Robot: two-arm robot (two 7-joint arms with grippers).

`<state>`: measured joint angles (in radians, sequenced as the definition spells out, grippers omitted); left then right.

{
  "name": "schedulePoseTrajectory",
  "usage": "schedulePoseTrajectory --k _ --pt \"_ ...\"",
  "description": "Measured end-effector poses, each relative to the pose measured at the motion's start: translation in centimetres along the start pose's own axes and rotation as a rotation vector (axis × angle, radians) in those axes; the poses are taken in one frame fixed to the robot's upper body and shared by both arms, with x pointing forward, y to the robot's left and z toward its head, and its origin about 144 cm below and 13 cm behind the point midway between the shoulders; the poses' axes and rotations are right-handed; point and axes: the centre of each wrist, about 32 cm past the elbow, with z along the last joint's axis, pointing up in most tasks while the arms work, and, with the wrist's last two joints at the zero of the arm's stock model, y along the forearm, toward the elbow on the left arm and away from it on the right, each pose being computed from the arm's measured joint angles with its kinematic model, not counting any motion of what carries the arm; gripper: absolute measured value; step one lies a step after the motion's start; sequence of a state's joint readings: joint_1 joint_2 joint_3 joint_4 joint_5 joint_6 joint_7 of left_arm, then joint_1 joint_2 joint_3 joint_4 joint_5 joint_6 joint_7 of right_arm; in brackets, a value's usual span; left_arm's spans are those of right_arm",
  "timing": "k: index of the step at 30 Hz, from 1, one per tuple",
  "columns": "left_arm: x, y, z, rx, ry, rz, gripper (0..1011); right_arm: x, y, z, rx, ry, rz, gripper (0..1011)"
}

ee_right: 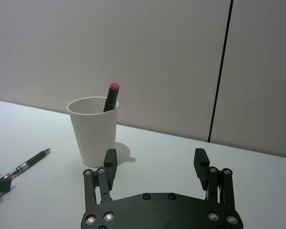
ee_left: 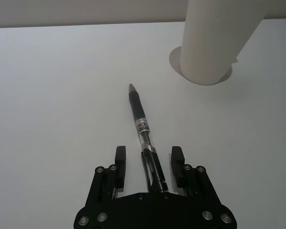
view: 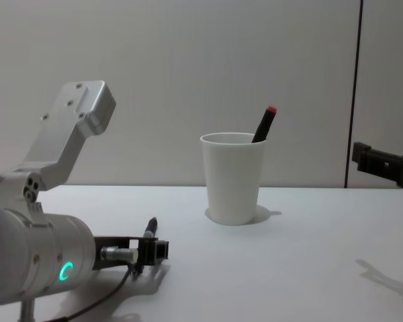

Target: Place the pen into the pen holder.

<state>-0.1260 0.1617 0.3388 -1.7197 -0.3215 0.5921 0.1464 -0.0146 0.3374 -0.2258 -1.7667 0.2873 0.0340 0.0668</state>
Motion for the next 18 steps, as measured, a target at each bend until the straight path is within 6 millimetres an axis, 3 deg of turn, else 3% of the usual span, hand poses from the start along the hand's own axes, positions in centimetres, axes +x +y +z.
schedulePoseTrajectory --k 18 --pt "-0.03 -0.02 -0.01 -0.003 -0.004 -0.001 469 0.0 0.0 0.0 0.0 0.0 0.0 1001"
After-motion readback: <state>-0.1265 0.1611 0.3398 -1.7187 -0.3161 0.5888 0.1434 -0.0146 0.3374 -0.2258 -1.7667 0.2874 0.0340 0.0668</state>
